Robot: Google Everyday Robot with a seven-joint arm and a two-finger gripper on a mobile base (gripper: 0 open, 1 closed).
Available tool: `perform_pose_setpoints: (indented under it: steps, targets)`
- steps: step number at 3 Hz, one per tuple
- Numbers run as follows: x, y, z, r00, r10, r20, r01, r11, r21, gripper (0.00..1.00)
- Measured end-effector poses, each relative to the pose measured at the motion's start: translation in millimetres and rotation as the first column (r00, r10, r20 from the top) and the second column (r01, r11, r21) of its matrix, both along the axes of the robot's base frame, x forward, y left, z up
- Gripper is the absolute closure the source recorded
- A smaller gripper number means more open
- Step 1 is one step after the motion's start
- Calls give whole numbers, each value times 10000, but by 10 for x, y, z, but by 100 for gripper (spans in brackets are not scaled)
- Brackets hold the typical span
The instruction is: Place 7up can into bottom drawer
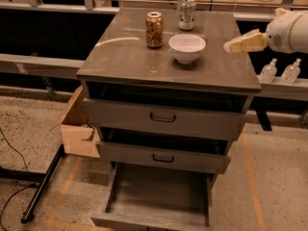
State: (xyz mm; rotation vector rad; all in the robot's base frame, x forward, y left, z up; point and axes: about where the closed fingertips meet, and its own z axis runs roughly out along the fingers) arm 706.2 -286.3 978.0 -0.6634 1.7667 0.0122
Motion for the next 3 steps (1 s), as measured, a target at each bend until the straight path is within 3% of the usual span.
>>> perform_pose_setpoints:
  steps: [1,2,3]
  targets:
    - [524,-148,7,9950,-791,603,743,9942,776,0]
    - [1016,-204,19,9877,-1278,896,1159,9850,1280,0]
    - [1495,-38,-21,9871,-1332,894,1182,9806,1561,0]
